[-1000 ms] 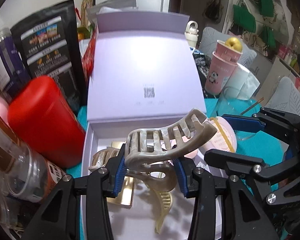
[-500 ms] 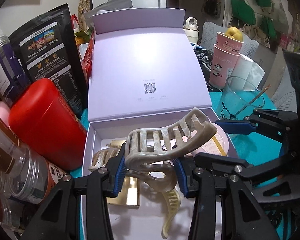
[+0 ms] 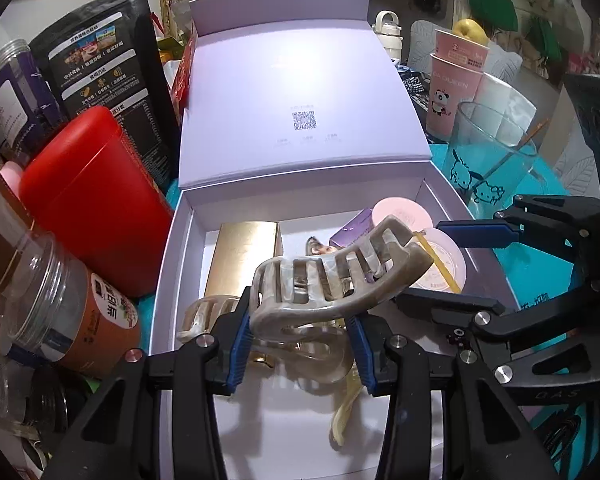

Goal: Organize rigid objects
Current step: 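Lower and release the claw clip with the left tool while the right tool releases the compact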

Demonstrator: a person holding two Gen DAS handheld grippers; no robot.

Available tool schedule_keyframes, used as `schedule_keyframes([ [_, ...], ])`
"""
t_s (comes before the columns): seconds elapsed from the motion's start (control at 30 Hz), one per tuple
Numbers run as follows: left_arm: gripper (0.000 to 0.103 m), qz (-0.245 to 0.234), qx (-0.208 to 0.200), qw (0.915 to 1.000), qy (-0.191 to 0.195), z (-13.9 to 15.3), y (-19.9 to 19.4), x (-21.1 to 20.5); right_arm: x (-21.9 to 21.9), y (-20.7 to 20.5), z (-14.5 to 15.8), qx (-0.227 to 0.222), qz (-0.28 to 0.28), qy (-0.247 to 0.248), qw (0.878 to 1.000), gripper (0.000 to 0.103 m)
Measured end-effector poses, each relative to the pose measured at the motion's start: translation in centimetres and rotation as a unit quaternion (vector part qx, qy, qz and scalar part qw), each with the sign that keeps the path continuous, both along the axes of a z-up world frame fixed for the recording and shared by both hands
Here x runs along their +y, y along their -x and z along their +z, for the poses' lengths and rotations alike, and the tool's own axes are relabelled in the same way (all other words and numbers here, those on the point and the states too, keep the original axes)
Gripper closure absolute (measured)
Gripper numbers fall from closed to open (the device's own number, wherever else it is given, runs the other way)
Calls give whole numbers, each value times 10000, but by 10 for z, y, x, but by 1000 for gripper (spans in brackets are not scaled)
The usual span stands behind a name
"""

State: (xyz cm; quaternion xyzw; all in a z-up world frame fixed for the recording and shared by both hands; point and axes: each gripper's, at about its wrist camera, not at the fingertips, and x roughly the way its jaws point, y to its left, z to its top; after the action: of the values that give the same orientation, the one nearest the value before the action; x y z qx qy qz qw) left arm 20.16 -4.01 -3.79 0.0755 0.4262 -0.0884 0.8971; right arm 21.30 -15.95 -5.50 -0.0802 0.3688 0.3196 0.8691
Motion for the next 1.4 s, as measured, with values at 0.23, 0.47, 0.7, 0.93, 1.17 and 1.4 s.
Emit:
schedule_keyframes([
  [0.23,60,-7,36,9998,-210,-1,-4,-8,0,2,-8,25,-61,117,9999,46],
  [0.47,60,97,167,9983,-549,-3,-18,-13,4,2,-8,-15,-137,179,9997,46],
  [0.7,60,32,367,9971,-670,-3,-33,-16,2,-4,-7,-30,-280,218,9994,46],
  [0.93,60,-19,392,9971,-658,-4,-37,-16,-1,-3,0,-177,-369,213,9989,39],
  [1.17,60,18,351,9976,-592,-4,-33,-13,-12,3,9,-253,-550,101,9981,33],
  [1.4,40,68,458,9983,-361,-1,-28,-10,-19,6,11,-250,-652,95,9975,33],
])
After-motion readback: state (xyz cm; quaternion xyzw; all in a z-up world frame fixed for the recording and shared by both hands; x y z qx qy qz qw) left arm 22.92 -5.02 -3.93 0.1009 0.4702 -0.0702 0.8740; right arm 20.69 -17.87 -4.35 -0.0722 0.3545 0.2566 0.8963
